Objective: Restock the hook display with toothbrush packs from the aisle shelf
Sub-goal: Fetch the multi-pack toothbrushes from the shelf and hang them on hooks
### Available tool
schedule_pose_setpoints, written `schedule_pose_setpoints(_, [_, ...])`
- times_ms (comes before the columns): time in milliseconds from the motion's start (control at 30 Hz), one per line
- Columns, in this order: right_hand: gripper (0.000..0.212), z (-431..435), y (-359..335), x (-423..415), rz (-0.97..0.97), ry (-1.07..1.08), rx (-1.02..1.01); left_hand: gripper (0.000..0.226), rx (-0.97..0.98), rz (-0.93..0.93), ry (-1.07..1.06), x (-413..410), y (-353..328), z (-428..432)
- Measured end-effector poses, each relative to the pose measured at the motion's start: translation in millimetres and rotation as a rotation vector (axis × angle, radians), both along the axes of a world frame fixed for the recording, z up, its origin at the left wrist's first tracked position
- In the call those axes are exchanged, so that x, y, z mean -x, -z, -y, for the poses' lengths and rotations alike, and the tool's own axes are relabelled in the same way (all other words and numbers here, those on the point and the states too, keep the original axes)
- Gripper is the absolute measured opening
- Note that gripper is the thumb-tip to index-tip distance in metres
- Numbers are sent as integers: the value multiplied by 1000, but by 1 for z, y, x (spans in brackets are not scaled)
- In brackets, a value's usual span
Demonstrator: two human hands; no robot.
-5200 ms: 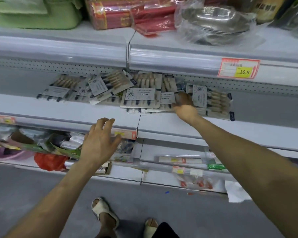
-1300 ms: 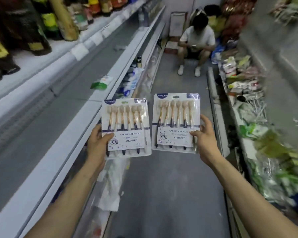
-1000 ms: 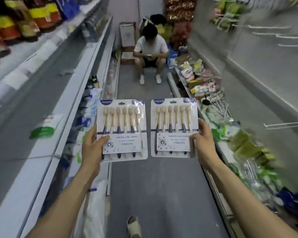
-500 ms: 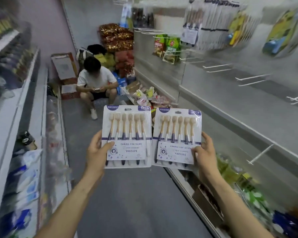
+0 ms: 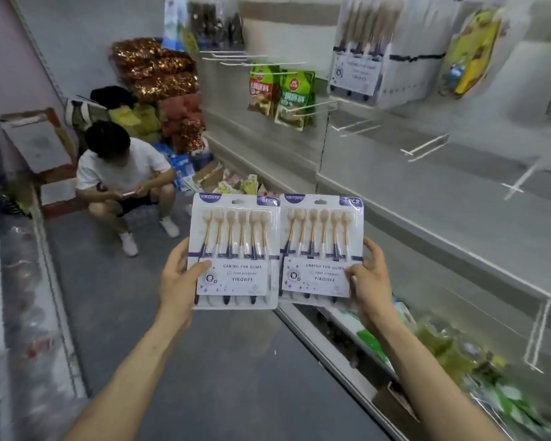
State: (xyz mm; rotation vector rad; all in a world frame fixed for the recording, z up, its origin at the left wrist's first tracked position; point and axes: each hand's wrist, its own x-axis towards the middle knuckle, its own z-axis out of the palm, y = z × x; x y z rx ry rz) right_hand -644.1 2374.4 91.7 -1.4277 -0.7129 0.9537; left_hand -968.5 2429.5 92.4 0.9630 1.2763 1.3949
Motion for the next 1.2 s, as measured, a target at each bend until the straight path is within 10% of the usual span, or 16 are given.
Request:
schedule_pose_setpoints(433, [66,-142,-24,80,-37,452,-50,45,14,1,377,30,-17,-261])
schedule_pose_setpoints(1200, [70,-271,-21,28,19,655,-155,44,-29,55,751,-82,-19,-430])
